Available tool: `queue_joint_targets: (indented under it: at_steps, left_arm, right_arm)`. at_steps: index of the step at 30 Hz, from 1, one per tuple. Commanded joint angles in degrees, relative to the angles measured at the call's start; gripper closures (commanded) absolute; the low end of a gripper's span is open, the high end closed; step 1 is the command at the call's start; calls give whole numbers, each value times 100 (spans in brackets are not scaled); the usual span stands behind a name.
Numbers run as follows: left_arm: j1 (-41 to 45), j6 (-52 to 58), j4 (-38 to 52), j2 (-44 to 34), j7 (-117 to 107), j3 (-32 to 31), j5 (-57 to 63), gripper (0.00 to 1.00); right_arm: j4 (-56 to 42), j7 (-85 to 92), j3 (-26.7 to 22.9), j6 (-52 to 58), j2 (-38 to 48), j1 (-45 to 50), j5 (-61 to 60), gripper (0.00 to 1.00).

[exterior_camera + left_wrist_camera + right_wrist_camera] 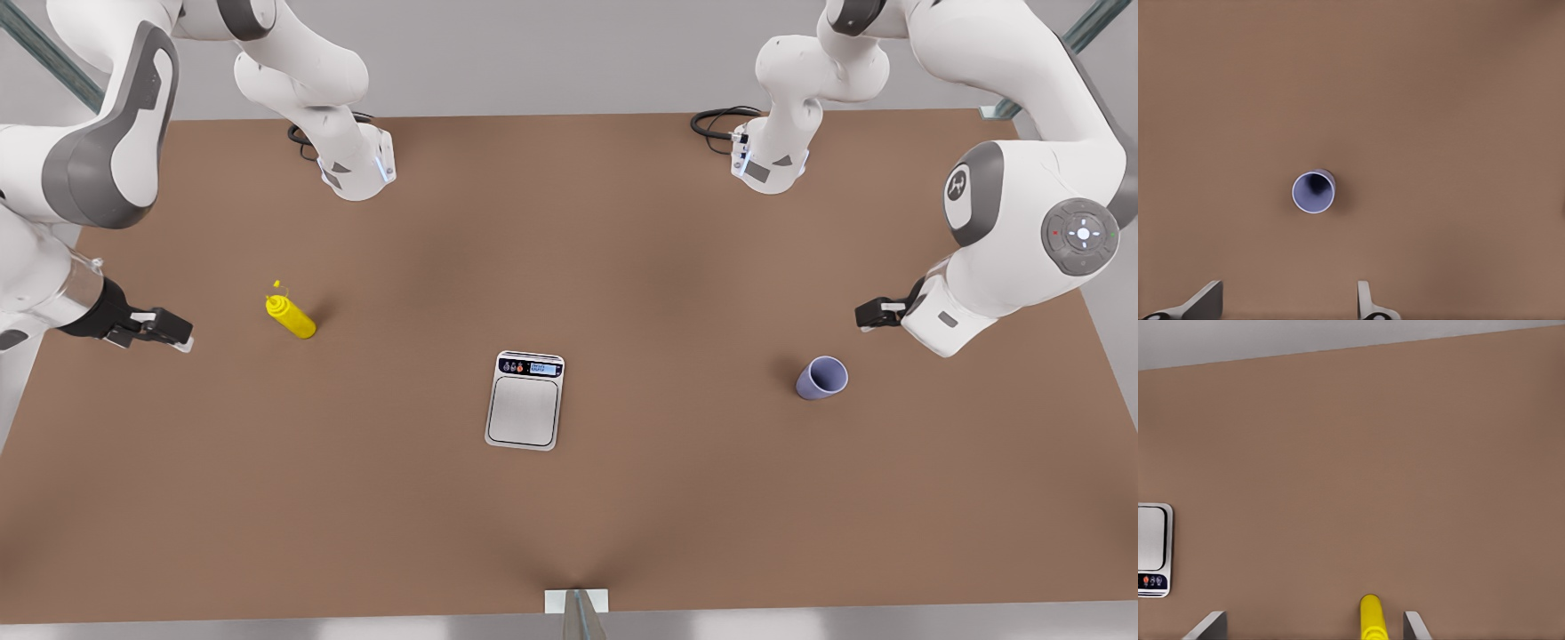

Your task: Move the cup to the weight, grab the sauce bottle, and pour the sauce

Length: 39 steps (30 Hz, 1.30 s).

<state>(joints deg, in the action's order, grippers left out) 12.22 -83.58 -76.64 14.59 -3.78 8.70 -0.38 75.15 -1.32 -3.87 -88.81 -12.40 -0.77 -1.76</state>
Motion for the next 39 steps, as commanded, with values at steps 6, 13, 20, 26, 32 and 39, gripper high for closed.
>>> queue_joint_targets:
  at_steps: [6, 13, 20, 26, 32, 39]
  left_arm:
    - [-79, -1819, -2135, -62, -79, 18, 90, 0]
    - [-624, -3576, -3577, 272, 1380, 9, 38, 0]
    - [-782, -4263, -3533, 632, 1310, 9, -138, 0]
    - [-782, -4254, -3533, 931, 1310, 9, -147, 0]
    - [-782, -4271, -3524, 1151, 1301, -8, -489, 71]
    - [-774, -4271, -3533, 1186, 1283, -88, -868, 79]
  right_arm:
    - [-9, 0, 0, 39, 0, -2, 0, 0]
    - [-18, -44, 0, 39, -8, -2, -9, 0]
    - [-18, -26, -9, 65, -8, -11, -9, 0]
    - [-18, -18, -9, 65, -8, -20, -9, 0]
    - [-18, -18, -9, 66, -8, -29, -9, 0]
    - [-18, -9, -9, 74, 0, -46, -18, 0]
